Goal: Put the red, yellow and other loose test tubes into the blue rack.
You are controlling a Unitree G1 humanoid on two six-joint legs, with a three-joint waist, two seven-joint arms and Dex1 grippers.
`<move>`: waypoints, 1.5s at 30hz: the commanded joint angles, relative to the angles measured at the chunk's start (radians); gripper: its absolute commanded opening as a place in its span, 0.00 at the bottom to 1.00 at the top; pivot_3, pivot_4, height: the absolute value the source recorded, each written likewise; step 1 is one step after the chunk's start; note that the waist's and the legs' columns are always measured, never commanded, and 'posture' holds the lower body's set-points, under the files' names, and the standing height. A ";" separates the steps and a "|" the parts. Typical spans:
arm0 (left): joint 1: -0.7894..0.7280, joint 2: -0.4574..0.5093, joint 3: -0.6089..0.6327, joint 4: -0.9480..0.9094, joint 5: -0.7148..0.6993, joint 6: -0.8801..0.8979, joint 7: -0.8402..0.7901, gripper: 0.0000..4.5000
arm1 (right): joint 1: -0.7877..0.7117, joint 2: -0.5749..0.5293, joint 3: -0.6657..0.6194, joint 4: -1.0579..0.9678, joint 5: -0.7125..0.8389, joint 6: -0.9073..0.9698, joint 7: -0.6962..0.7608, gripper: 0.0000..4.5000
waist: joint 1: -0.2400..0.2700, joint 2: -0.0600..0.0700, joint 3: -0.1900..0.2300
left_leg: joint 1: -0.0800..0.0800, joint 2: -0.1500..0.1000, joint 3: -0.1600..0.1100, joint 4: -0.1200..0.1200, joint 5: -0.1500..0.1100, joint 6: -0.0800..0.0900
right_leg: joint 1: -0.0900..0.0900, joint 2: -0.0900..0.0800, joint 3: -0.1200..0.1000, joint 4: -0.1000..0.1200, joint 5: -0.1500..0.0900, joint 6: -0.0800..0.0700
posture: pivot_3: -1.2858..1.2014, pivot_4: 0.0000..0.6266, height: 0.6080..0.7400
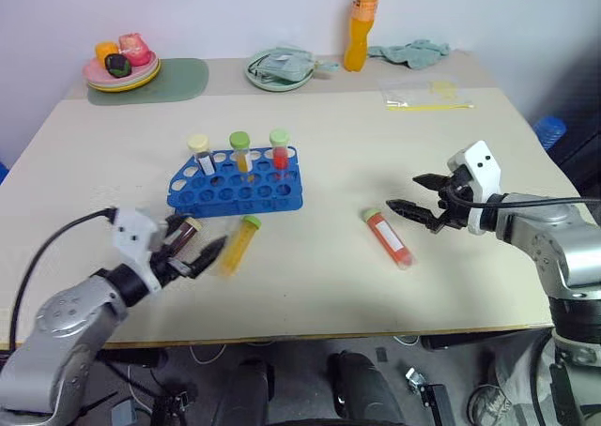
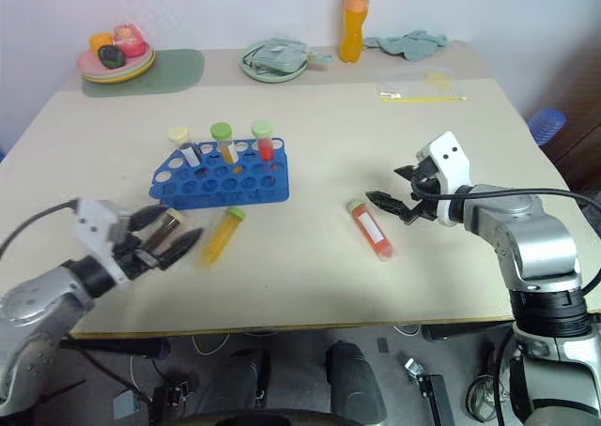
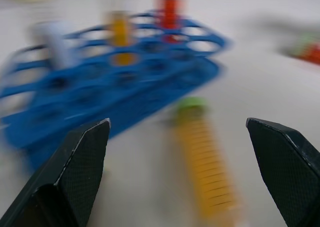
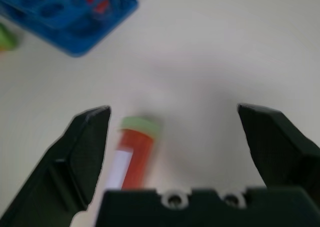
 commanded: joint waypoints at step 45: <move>0.098 -0.166 0.012 0.127 0.092 -0.235 0.047 1.00 | -0.202 0.577 0.422 0.321 -0.019 -0.938 -0.484 0.24 | -0.012 -0.001 -0.001 | -0.015 0.002 -0.001 0.005 0.001 -0.001 | -0.014 0.003 -0.001 0.004 0.002 -0.002 | 0.52 0.24 1.00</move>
